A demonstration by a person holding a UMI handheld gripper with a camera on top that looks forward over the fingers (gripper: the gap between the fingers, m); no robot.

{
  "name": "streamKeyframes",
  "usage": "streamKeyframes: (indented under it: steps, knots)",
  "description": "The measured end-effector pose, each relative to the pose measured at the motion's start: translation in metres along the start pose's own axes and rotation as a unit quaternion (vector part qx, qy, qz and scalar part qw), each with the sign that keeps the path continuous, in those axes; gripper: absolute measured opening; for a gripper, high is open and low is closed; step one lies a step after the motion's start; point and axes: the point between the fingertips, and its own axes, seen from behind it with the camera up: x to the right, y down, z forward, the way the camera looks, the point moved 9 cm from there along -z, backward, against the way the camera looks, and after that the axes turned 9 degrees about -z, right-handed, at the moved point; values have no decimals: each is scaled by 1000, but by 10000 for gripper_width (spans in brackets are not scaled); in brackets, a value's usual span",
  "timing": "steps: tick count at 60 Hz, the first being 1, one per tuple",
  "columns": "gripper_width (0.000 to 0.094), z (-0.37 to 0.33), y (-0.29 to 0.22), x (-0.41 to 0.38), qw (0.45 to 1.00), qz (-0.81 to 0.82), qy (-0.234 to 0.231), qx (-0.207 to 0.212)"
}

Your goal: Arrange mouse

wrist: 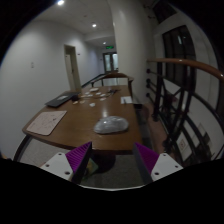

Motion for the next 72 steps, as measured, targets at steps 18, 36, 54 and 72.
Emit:
streamKeyframes:
  steps: [18,36,54,72]
  knots:
    - [845,103,-19,-43,1000,-29,-10,-5]
    - [851,176,-66,-35,999,-14,29,-43]
    - [351,197,-75,-27,996,18,80,-34]
    - [332,82,-203,-179,993,5,22,117]
